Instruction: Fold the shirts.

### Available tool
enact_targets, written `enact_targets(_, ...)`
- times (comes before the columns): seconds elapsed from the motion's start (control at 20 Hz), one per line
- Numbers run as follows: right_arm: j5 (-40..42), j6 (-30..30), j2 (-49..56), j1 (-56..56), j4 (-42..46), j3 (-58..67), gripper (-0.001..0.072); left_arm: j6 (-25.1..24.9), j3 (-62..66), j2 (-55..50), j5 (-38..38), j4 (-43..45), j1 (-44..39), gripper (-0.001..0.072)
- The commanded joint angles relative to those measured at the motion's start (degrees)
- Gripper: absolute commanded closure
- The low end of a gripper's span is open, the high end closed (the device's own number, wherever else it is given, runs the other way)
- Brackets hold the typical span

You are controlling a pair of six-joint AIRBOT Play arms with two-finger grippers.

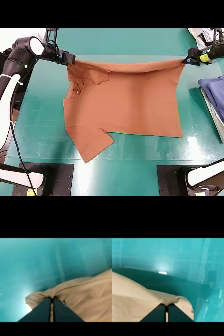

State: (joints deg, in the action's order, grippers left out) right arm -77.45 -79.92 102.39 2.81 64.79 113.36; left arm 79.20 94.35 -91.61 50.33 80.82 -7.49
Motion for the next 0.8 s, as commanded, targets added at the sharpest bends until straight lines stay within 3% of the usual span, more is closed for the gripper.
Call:
enact_targets(0.0,-1.4,3.06,-1.18,-0.37,4.39,-4.2,0.0696,-3.39,-0.04,-0.63,8.98,0.31,0.04,0.0685)
enact_targets(0.15,-0.68,4.76,-4.57,-0.96,7.37,-14.16,0.0696,-3.39,-1.92,-0.66,14.1,0.52,0.04,0.0685)
enact_targets(0.45,3.61,4.98,-5.95,-0.96,3.93,-26.51,0.0694,-1.49,-13.16,-0.66,10.8,0.59,0.04,0.0682)
enact_targets(0.5,3.61,4.96,-5.95,-0.96,2.21,-26.88,0.0691,0.13,-13.4,-0.66,11.08,1.05,0.04,0.0542)
enact_targets(0.55,3.56,4.96,-5.97,-0.96,1.07,-26.8,0.0596,1.33,-13.16,-0.57,11.91,1.49,0.04,0.0268)
enact_targets(0.6,3.45,4.96,-6.38,-0.96,0.22,-26.73,0.0349,1.84,-12.55,-0.37,13.81,2.43,0.04,0.0191)
enact_targets(0.65,3.08,4.96,-7.19,-0.72,-0.31,-26.75,0.0314,1.84,-12.17,0.46,16.04,3.89,0.04,0.0221)
enact_targets(0.75,1.66,4.98,-10.08,0.5,-0.28,-26.77,0.0315,1.86,-12.24,3.69,19.85,5.99,0.04,0.022)
